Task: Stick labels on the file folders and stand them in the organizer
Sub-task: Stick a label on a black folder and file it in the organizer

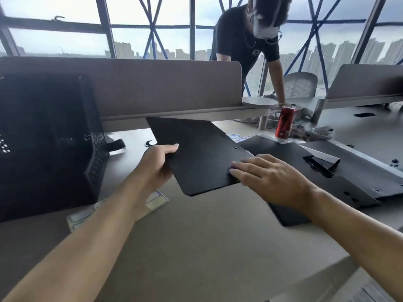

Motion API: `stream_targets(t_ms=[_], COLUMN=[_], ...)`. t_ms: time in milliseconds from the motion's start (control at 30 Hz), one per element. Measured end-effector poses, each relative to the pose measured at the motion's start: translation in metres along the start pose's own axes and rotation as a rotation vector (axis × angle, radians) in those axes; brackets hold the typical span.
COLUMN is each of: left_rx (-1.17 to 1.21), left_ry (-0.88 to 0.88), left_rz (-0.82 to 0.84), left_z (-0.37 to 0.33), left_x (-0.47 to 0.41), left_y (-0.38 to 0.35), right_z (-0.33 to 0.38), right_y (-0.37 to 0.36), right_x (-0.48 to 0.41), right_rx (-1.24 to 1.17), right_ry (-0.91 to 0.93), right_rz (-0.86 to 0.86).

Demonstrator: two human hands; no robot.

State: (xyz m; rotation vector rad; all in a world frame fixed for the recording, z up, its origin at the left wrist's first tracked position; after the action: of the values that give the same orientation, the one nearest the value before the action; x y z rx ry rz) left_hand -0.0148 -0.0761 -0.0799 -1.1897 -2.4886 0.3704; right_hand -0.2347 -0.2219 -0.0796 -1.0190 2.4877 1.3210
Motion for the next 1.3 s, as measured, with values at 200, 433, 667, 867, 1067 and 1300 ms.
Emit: stream_targets(t_ms=[200,433,667,867,1067,1300], left_rx=[0.113,0.052,-0.122,-0.477,-0.807,-1.53], left_ry=[-0.128,-0.125,-0.237,-0.526,-0.851,-1.048], left_rz=[-0.08,0.0,-0.047,-0.196,-0.19,-0.067], left_z=[-0.01,-0.014,-0.026,-0.038,-0.017,0.021], left_x=[0.01,0.025,0.041,0.043,0.061,0.052], left_y=[0.019,0.03,0.035,0.05,0.049,0.062], right_z=[-0.025,-0.06,-0.072,-0.067,-0.043,0.002], right_y=[-0.029,-0.045,-0.036,-0.024,-0.046,-0.076], right_x=[-0.013,-0.05,-0.074,-0.057,-0.019,-0.013], right_rx=[-0.569,-0.861,-1.385,-1.324,-1.519,-1.222], right_ry=[-0.812,-1.163,-1.07,-0.787,-0.962,-1.205], right_rz=[0.313,0.124,-0.398,-0.484,-0.267,0.168])
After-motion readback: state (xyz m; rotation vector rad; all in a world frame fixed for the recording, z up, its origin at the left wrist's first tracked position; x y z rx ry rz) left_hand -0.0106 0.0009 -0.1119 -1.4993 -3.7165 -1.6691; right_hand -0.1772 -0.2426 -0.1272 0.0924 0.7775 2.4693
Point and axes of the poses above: each hand's wrist, its own x-axis away from the middle knuckle, its own y-axis out of the back of the hand, z = x × y, the point moved 4 cm from there along -x, towards the middle knuckle, and after that the axes turned 10 degrees about y, right-handed, at the moved point
